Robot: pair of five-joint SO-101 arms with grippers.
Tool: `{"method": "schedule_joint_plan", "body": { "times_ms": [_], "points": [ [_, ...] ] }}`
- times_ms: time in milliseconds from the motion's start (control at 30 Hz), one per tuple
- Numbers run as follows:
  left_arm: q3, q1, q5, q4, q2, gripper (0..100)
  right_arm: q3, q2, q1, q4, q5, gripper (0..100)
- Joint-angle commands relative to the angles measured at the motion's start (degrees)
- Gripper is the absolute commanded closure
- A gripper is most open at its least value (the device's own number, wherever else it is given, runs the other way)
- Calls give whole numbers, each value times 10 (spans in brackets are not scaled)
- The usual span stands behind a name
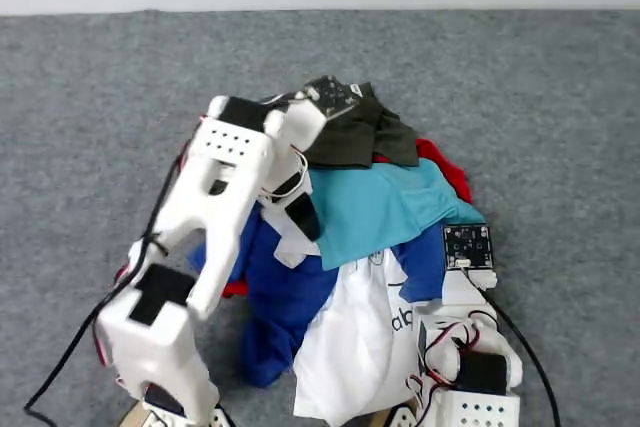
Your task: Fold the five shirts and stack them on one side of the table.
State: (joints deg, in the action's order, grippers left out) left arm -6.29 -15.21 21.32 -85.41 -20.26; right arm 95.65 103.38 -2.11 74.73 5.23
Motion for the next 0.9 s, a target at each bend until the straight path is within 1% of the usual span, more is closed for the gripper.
{"method": "schedule_joint_plan", "body": {
  "times_ms": [0,33,100,167,267,400,500,700,867],
  "points": [
    [-19,-1,6,20,-47,619,8,5,3,3,2,990],
    [-20,0,6,20,-61,631,8,5,3,3,2,990],
    [-21,3,6,20,-81,697,8,5,3,3,2,990],
    [-21,3,9,21,-98,800,8,5,3,3,2,990],
    [-21,2,7,20,-103,988,8,5,3,3,2,990],
    [-21,25,-4,17,-66,997,8,5,3,3,2,990],
    [-21,65,-48,17,10,996,8,5,3,3,2,990],
    [-21,171,-87,17,189,996,8,5,3,3,2,990],
    [-20,277,-91,18,293,996,8,5,3,3,2,990]
  ]
}}
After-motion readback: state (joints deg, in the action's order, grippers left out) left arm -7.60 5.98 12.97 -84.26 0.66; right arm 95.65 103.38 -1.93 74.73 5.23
